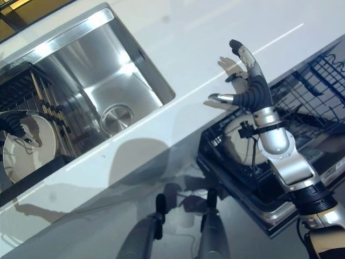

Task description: Pick up plates and place into dishwasher.

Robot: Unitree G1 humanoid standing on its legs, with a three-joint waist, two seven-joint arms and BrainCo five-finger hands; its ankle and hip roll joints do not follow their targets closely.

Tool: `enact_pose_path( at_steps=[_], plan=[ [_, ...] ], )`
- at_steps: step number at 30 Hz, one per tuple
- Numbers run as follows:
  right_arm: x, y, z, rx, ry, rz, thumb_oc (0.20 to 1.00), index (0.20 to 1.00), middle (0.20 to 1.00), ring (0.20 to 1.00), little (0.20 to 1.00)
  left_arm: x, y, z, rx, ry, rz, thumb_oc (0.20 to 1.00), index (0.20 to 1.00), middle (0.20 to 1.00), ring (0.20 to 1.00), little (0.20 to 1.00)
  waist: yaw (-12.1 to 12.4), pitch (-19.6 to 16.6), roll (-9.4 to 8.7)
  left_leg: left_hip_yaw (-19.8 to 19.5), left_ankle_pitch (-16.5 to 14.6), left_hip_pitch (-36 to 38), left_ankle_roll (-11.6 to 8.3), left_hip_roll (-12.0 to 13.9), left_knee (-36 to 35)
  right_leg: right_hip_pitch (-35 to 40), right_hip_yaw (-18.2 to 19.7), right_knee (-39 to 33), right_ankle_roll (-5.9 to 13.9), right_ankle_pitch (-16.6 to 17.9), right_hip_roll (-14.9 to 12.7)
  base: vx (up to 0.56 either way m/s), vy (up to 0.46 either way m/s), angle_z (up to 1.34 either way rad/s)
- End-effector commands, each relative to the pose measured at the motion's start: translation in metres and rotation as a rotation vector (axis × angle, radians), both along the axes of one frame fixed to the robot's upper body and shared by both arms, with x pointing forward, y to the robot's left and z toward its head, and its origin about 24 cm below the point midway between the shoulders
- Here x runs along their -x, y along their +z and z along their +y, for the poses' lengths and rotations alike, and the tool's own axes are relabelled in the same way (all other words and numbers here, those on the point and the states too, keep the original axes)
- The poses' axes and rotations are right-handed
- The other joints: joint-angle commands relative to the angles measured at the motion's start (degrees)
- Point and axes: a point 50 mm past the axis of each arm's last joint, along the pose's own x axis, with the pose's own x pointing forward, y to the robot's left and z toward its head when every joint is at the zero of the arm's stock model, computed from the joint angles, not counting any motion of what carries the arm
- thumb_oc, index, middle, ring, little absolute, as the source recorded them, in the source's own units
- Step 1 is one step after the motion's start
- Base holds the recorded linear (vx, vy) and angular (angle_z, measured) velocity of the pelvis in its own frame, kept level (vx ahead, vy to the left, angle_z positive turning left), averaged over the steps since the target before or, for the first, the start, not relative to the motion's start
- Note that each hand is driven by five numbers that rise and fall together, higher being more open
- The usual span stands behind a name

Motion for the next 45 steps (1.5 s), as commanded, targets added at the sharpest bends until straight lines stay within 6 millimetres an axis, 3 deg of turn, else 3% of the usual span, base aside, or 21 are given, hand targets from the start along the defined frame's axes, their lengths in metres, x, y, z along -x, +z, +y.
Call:
enact_pose_path(
  at_steps=[1,8,31,40,45],
  plan=[
    [-0.007,-0.087,-0.053,0.07,-0.258,0.43,1.0,1.0,1.0,1.0,1.0,0.009,-0.018,0.0,0.085,-0.032,0.121,0.2,0.2,0.2,0.2,0.2,-1.1,0.1,1.45,2.6,-5.9,0.0,4.63,-5.3,3.2,3.0,-2.7,-4.0,0.84,-2.3,2.2,0.0,0.0,0.0],
    [-0.004,-0.095,-0.054,0.075,-0.253,0.454,1.0,1.0,1.0,1.0,1.0,0.012,-0.025,-0.006,0.134,-0.075,0.142,0.2,0.2,0.2,0.2,0.2,-0.8,-2.1,2.43,2.3,-6.4,2.7,4.4,-5.4,2.0,5.5,-2.7,-4.7,0.93,-3.0,2.0,0.04,-0.011,0.0],
    [0.017,-0.148,-0.055,0.018,-0.287,0.605,1.0,1.0,1.0,1.0,1.0,0.053,-0.057,0.014,0.086,-0.05,0.262,0.2,0.2,0.2,0.2,0.2,2.9,-14.5,4.15,-1.7,-6.5,13.2,2.68,-4.7,-4.6,17.1,-5.1,-10.7,0.78,-5.3,3.6,0.05,-0.07,0.04],
    [0.023,-0.159,-0.055,-0.019,-0.3,0.63,1.0,1.0,1.0,1.0,1.0,0.055,-0.051,0.01,0.037,-0.084,0.224,0.2,0.2,0.2,0.2,0.2,4.1,-17.4,3.76,-2.9,-5.9,15.0,2.07,-4.3,-7.0,19.1,-6.0,-12.3,0.98,-5.5,4.2,-0.01,-0.058,0.05],
    [0.026,-0.166,-0.055,-0.037,-0.305,0.639,1.0,1.0,1.0,1.0,1.0,0.054,-0.04,0.009,-0.012,-0.097,0.108,0.2,0.2,0.2,0.2,0.2,4.6,-19.1,3.42,-3.4,-5.5,15.9,1.87,-4.1,-8.5,20.2,-6.6,-13.0,1.06,-5.6,4.4,-0.02,-0.034,0.02]
  ],
)
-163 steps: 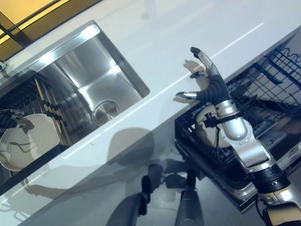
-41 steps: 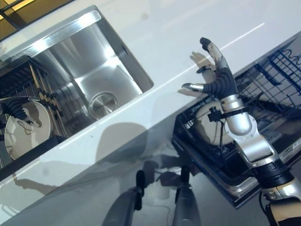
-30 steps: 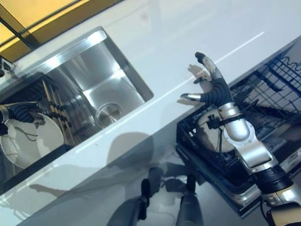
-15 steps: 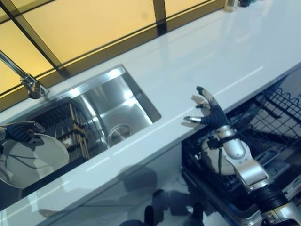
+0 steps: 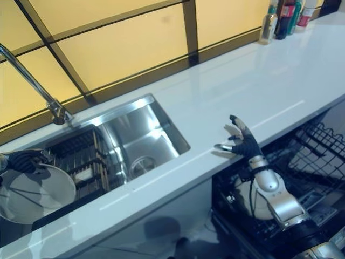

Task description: Pick up plates and place into dishwasher.

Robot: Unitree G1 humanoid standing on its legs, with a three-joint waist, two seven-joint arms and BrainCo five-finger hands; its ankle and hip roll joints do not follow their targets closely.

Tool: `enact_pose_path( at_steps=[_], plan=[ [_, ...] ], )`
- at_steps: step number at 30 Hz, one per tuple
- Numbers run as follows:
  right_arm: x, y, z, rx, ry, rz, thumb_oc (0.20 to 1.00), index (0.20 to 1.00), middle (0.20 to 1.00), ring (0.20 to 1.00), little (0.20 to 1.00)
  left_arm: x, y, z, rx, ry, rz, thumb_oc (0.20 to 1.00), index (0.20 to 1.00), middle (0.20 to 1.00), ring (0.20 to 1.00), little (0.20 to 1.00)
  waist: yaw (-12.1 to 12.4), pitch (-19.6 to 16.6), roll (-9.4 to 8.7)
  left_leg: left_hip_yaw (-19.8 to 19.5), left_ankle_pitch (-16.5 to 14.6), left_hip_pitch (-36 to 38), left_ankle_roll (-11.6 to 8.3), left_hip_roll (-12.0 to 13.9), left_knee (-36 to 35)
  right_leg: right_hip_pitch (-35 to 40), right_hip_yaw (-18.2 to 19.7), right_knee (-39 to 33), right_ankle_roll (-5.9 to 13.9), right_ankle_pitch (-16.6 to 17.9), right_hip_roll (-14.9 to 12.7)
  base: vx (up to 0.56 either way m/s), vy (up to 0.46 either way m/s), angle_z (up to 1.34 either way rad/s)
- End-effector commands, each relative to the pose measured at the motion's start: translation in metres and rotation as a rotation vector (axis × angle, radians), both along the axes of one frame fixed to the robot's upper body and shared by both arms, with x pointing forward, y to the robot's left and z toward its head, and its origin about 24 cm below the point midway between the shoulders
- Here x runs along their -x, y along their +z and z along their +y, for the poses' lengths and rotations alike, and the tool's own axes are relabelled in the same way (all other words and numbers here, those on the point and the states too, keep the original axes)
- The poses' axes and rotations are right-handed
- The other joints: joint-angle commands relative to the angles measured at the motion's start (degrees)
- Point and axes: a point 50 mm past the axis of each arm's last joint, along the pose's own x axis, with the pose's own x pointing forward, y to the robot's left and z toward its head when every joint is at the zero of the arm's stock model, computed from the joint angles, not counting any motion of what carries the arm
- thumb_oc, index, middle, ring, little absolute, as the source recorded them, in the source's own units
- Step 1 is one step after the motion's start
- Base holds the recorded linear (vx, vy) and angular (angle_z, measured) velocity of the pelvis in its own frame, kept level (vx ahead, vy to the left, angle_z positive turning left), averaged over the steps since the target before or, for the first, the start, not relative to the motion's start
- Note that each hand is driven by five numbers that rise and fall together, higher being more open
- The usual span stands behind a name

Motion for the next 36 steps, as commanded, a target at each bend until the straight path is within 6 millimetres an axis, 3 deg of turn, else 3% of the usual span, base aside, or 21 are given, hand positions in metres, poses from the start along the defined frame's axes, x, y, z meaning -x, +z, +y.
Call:
enact_pose_path(
  at_steps=[1,2,7,10,14,24,29,31,36],
  plan=[
    [0.015,-0.037,-0.024,0.032,-0.121,0.156,1.0,1.0,1.0,1.0,1.0,0.002,0.037,0.012,-0.088,0.036,-0.178,0.2,0.2,0.2,0.2,0.2,1.3,-1.1,-1.51,-1.1,-5.4,-2.3,1.78,-4.2,3.6,-1.3,-1.7,2.0,-0.1,-6.2,3.8,-0.02,-0.023,0.05],
    [0.015,-0.038,-0.024,0.029,-0.122,0.156,1.0,1.0,1.0,1.0,1.0,0.002,0.042,0.012,-0.095,0.043,-0.215,0.2,0.2,0.2,0.2,0.2,1.4,-1.4,-1.59,-1.1,-5.3,-2.2,1.73,-4.1,3.2,-1.2,-1.8,2.0,-0.09,-6.2,3.8,-0.02,-0.028,0.05],
    [0.022,-0.039,-0.025,0.009,-0.126,0.146,1.0,1.0,1.0,1.0,1.0,0.005,0.114,0.017,-0.128,0.155,-0.835,0.2,0.2,0.2,0.2,0.2,2.3,-3.1,-2.81,-1.4,-4.7,-1.7,1.55,-3.5,1.4,-0.6,-2.9,1.2,0.02,-6.3,3.8,-0.03,-0.043,0.08],
    [0.027,-0.045,-0.024,-0.011,-0.138,0.141,1.0,1.0,1.0,1.0,1.0,0.021,0.126,0.021,-0.13,0.155,-1.071,0.2,0.2,0.2,0.2,0.2,3.5,-3.9,-3.73,-2.0,-4.5,-1.5,1.51,-3.2,0.6,0.1,-3.8,0.8,-0.05,-6.5,4.0,-0.02,-0.07,0.01],
    [0.032,-0.053,-0.016,-0.032,-0.129,0.148,1.0,1.0,1.0,1.0,1.0,0.036,0.118,0.016,-0.073,0.141,-1.31,0.2,0.2,0.2,0.2,0.2,4.2,-4.8,-4.97,-2.5,-4.6,-0.8,1.23,-2.8,0.0,0.9,-4.5,0.7,-0.27,-7.0,4.3,-0.01,-0.049,0.07],
    [0.034,-0.058,0.003,-0.059,-0.078,0.139,1.0,1.0,1.0,1.0,1.0,0.036,0.097,-0.006,0.234,0.152,-1.498,0.2,0.2,0.2,0.2,0.2,4.4,-6.5,-6.52,-2.5,-4.2,0.9,1.06,-2.3,-2.0,2.4,-4.6,0.0,-0.35,-7.4,4.7,0.0,-0.005,0.01],
    [0.024,-0.021,0.023,-0.09,0.04,-0.032,1.0,1.0,1.0,1.0,1.0,0.024,0.077,-0.03,0.443,0.113,-1.471,0.2,0.2,0.2,0.2,0.2,4.8,-6.5,-7.04,-2.4,-4.6,1.3,1.28,-2.3,-1.7,2.6,-4.6,0.1,-0.47,-7.3,4.8,0.0,-0.019,0.0],
    [0.016,0.014,0.035,-0.1,0.116,-0.186,1.0,1.0,1.0,1.0,1.0,0.015,0.07,-0.047,0.53,0.063,-1.452,0.2,0.2,0.2,0.2,0.2,5.2,-6.5,-7.4,-2.3,-4.8,1.4,1.37,-2.4,-1.4,2.7,-4.7,0.1,-0.72,-7.2,4.9,-0.01,-0.028,0.04],
    [0.005,0.067,0.048,-0.102,0.195,-0.409,1.0,1.0,1.0,1.0,1.0,0.002,0.067,-0.067,0.676,0.005,-1.415,0.2,0.2,0.2,0.2,0.2,5.8,-7.0,-7.88,-2.2,-5.1,1.7,1.6,-2.4,-1.2,3.2,-4.8,0.2,-1.04,-7.3,5.0,0.0,0.0,0.0]
  ],
)
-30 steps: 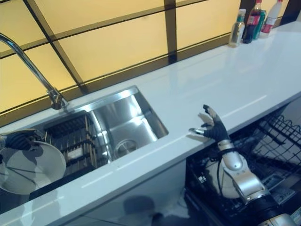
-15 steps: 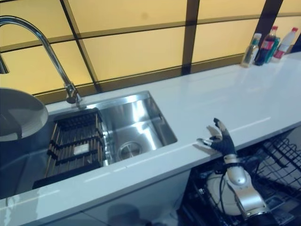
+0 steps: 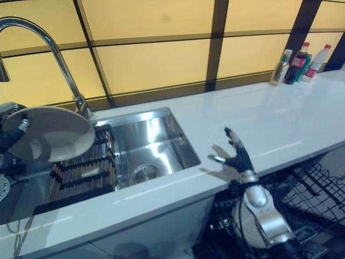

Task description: Pick up plates and place into dishwasher.

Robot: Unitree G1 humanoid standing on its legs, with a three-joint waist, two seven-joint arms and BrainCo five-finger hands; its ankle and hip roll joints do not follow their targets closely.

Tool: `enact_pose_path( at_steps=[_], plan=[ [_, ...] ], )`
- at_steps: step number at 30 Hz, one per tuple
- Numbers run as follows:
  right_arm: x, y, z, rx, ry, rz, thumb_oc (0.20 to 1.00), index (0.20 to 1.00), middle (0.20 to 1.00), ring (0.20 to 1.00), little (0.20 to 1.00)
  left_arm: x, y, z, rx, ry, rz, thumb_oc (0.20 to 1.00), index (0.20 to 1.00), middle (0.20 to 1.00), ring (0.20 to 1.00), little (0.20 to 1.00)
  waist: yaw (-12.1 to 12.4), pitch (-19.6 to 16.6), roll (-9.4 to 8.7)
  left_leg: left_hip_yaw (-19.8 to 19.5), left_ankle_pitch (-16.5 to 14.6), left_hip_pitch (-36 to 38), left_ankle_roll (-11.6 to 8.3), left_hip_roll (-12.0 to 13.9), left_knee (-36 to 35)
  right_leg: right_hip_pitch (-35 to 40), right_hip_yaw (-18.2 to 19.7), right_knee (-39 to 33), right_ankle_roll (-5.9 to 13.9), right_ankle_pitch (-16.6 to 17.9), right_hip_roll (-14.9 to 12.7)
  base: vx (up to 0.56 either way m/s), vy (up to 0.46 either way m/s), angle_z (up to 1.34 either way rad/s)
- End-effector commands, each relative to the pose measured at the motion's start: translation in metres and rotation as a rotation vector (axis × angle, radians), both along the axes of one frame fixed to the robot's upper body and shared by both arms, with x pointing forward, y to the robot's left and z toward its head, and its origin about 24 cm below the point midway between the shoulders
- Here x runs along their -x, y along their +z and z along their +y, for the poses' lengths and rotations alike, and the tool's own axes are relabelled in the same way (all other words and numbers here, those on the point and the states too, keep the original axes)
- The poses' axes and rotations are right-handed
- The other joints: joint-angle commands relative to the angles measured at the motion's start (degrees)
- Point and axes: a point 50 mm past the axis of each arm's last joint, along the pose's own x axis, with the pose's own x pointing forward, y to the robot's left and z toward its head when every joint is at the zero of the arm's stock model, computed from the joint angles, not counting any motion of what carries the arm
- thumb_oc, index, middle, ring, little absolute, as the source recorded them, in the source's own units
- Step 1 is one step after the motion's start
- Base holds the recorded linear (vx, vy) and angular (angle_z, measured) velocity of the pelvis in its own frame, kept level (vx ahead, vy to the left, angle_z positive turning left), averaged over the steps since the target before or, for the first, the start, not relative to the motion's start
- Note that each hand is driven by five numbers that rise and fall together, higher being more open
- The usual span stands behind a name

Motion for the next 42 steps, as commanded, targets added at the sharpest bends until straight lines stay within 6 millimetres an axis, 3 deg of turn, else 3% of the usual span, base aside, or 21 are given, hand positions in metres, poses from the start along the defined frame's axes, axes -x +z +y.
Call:
enact_pose_path(
  at_steps=[1,4,8,21,28,34,42],
  plan=[
    [-0.001,0.068,0.014,0.016,0.109,-0.308,1.0,1.0,1.0,1.0,1.0,-0.012,0.038,-0.022,0.072,-0.157,-0.183,0.2,0.2,0.2,0.2,0.2,1.1,-1.6,-0.51,0.0,-6.4,-1.1,2.64,-3.8,2.6,0.2,-2.3,2.1,-0.52,-7.1,3.6,0.0,0.0,0.0],
    [0.002,0.082,0.016,0.018,0.152,-0.356,1.0,1.0,1.0,1.0,1.0,-0.014,0.035,-0.033,0.121,-0.212,-0.18,0.2,0.2,0.2,0.2,0.2,1.1,-1.9,-0.82,-0.1,-6.4,-0.8,2.84,-3.8,2.6,0.5,-2.3,2.1,-0.71,-7.1,3.8,0.0,-0.011,0.0],
    [0.004,0.086,0.029,0.021,0.213,-0.361,1.0,1.0,1.0,1.0,1.0,-0.018,0.027,-0.047,0.221,-0.28,-0.181,0.2,0.2,0.2,0.2,0.2,1.1,-2.2,-1.13,0.0,-6.4,-0.8,2.98,-4.0,3.0,0.7,-2.3,2.0,-0.96,-7.0,3.9,0.0,0.0,0.0],
    [-0.005,0.049,0.098,-0.071,0.514,-0.084,1.0,1.0,1.0,1.0,1.0,-0.04,0.004,-0.098,0.381,-0.421,-0.14,0.2,0.2,0.2,0.2,0.2,1.7,-1.8,-1.64,-0.4,-6.6,-0.8,2.97,-4.3,4.0,1.3,-3.0,1.9,-1.42,-6.8,3.7,0.0,0.001,0.01],
    [-0.006,0.055,0.14,-0.141,0.625,-0.068,1.0,1.0,1.0,1.0,1.0,-0.049,-0.01,-0.128,0.481,-0.495,-0.104,0.2,0.2,0.2,0.2,0.2,3.2,-1.6,-2.16,-1.5,-6.3,-0.6,3.08,-4.6,3.7,1.9,-4.0,2.0,-1.77,-6.9,3.6,0.0,0.01,0.06],
    [-0.005,0.064,0.159,-0.186,0.658,-0.079,1.0,1.0,1.0,1.0,1.0,-0.052,-0.014,-0.147,0.506,-0.527,-0.078,0.2,0.2,0.2,0.2,0.2,4.2,-1.3,-2.37,-2.1,-6.2,-0.6,3.32,-4.8,3.8,2.2,-4.7,2.1,-1.88,-6.9,3.5,-0.01,0.017,0.06],
    [0.0,0.068,0.179,-0.219,0.705,-0.057,1.0,1.0,1.0,1.0,1.0,-0.052,-0.02,-0.154,0.544,-0.53,-0.077,0.2,0.2,0.2,0.2,0.2,4.8,-0.9,-2.43,-2.2,-6.9,-0.8,3.83,-5.3,5.1,2.0,-4.5,2.5,-1.83,-6.8,3.2,0.0,0.004,0.0]
  ],
)
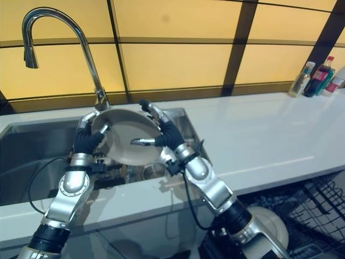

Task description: Pick up plates and place into dishwasher.

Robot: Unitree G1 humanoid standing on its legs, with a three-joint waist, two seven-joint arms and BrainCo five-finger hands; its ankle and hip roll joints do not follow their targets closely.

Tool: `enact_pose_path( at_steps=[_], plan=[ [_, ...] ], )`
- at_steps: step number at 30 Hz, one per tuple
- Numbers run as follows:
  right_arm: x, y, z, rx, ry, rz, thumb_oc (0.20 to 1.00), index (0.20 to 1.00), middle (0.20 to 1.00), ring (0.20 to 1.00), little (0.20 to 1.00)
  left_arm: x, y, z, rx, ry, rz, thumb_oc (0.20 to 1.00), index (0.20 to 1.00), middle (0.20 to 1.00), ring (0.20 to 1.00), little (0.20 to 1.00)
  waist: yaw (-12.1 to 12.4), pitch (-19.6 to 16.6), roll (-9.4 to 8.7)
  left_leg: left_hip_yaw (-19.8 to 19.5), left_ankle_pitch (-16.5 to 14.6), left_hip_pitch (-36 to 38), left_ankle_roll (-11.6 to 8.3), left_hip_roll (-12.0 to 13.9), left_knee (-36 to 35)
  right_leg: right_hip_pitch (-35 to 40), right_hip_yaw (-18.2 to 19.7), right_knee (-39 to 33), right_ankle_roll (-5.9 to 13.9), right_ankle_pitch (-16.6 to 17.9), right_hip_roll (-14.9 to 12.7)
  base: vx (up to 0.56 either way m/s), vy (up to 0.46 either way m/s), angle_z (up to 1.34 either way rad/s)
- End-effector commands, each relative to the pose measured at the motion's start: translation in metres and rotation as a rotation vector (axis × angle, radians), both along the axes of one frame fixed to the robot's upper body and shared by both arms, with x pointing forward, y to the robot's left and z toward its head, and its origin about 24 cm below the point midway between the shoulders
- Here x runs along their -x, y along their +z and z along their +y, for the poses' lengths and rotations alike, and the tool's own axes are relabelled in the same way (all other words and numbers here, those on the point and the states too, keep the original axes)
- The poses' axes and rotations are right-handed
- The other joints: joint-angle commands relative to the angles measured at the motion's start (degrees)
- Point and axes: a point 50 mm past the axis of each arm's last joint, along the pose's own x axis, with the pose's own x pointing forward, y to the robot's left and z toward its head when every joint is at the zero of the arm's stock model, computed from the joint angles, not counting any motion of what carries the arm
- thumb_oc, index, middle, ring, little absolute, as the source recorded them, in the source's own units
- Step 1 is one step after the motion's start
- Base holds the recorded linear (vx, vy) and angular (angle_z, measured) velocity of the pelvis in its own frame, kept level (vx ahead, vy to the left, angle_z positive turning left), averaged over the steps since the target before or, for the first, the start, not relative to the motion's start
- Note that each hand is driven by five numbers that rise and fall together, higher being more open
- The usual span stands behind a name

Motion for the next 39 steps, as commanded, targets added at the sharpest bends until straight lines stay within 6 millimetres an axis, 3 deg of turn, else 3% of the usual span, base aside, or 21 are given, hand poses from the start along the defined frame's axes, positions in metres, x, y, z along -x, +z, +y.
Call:
enact_pose_path(
  at_steps=[1,5,6,9,10,20,31,39],
  plan=[
    [0.006,0.023,0.024,-0.032,0.101,-0.063,1.0,1.0,1.0,1.0,1.0,-0.01,0.035,-0.021,0.022,-0.075,-0.158,0.2,0.2,0.2,0.2,0.2,1.4,-2.3,-0.23,-0.1,-7.0,-1.8,3.92,-5.2,4.4,-0.4,-2.4,2.6,-1.81,-6.6,3.3,0.0,0.0,0.0],
    [0.0,0.005,0.024,0.022,0.093,0.074,1.0,1.0,1.0,1.0,1.0,-0.01,0.039,-0.023,0.003,-0.068,-0.164,0.2,0.2,0.2,0.2,0.2,1.4,-2.1,-0.56,-0.1,-6.9,-1.6,3.96,-5.1,4.2,-0.4,-2.4,2.8,-1.61,-6.6,3.2,0.0,0.0,0.0],
    [-0.001,0.001,0.023,0.019,0.095,0.111,0.947,0.947,0.947,0.947,0.947,-0.01,0.04,-0.023,0.0,-0.065,-0.164,0.2,0.2,0.2,0.2,0.2,1.3,-2.0,-0.7,-0.1,-6.9,-1.6,3.94,-5.0,4.1,-0.4,-2.5,2.8,-1.61,-6.6,3.2,0.0,0.0,0.0],
    [-0.005,-0.008,0.022,0.026,0.086,0.18,0.526,0.526,0.526,0.526,0.526,-0.012,0.041,-0.022,-0.009,-0.064,-0.167,0.2,0.2,0.2,0.2,0.2,1.1,-1.8,-0.93,-0.1,-6.8,-1.4,4.02,-5.1,3.8,-0.5,-2.6,3.1,-1.52,-6.6,3.1,0.0,0.0,0.0],
    [-0.006,-0.01,0.023,0.033,0.085,0.196,0.2,0.2,0.2,0.2,0.2,-0.012,0.04,-0.022,-0.011,-0.066,-0.167,0.2,0.2,0.2,0.2,0.2,1.2,-1.8,-1.0,-0.2,-6.7,-1.3,4.03,-5.1,3.6,-0.5,-2.6,3.2,-1.55,-6.6,3.2,0.0,0.0,0.0],
    [-0.007,-0.019,0.029,0.096,0.1,0.253,0.2,0.2,0.2,0.2,0.2,-0.013,0.042,-0.023,-0.015,-0.052,-0.17,0.2,0.2,0.2,0.2,0.2,1.4,-1.6,-1.51,-0.4,-6.8,-1.1,4.14,-5.2,3.8,-0.3,-2.7,3.6,-1.66,-6.8,3.2,0.0,0.0,0.0],
    [-0.005,-0.016,0.032,0.094,0.133,0.237,0.2,0.2,0.2,0.2,0.2,-0.012,0.035,-0.022,-0.014,-0.044,-0.151,0.2,0.2,0.2,0.2,0.2,1.6,-1.3,-2.35,-0.3,-6.8,-1.1,4.19,-5.1,3.9,-0.2,-2.1,3.1,-1.87,-6.5,3.7,0.0,0.0,0.0],
    [-0.011,-0.01,0.022,0.091,0.085,0.2,0.2,0.2,0.2,0.2,0.2,-0.014,0.033,-0.022,0.036,-0.067,-0.152,0.2,0.2,0.2,0.2,0.2,0.5,-1.2,-2.34,0.7,-6.4,-0.6,4.14,-4.6,2.7,-0.3,-1.8,3.1,-1.62,-6.4,3.7,-0.05,0.002,-0.01]
  ],
)
